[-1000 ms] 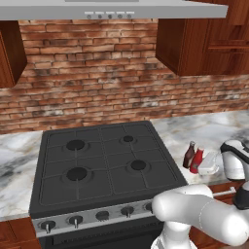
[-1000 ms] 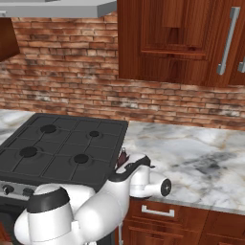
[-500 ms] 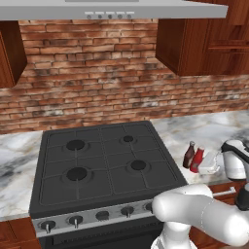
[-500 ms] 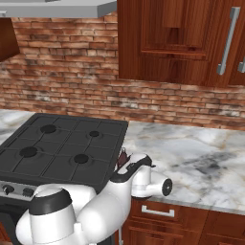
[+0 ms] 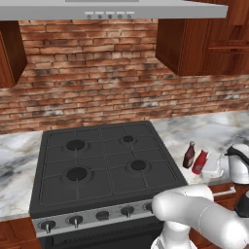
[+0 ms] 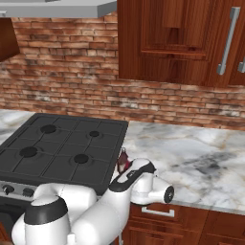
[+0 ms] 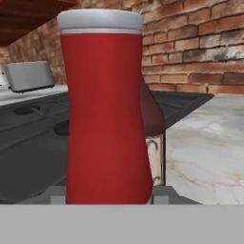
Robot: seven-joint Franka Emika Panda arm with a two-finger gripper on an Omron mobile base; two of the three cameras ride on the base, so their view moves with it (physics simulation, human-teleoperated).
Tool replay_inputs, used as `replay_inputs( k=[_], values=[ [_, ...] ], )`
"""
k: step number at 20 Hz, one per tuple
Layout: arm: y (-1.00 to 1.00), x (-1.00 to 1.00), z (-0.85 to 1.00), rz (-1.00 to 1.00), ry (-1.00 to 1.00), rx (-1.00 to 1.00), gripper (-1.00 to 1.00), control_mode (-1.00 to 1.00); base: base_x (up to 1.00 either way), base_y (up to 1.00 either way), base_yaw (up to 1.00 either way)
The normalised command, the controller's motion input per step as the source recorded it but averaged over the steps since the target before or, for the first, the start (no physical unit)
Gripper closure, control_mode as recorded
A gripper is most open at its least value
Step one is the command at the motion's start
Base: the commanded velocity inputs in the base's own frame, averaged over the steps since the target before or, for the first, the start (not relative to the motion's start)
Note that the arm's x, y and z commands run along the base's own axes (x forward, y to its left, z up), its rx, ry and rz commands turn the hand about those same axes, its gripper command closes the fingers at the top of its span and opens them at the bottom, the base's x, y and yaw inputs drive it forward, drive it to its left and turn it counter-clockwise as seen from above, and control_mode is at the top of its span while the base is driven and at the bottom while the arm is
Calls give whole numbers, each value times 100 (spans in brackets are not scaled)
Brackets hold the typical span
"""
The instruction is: Take 2 condiments from the cabinet and move them on the counter near the stove.Make sure the condiments are lined up with each other, next to each other.
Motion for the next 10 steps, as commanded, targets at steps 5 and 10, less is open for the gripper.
replay_inputs(
  k=[5,10],
  values=[
    [10,-5,0,0,-7,0,100,-100,0,0,0],
    [7,0,0,0,-1,0,100,-100,0,0,0]
  ],
)
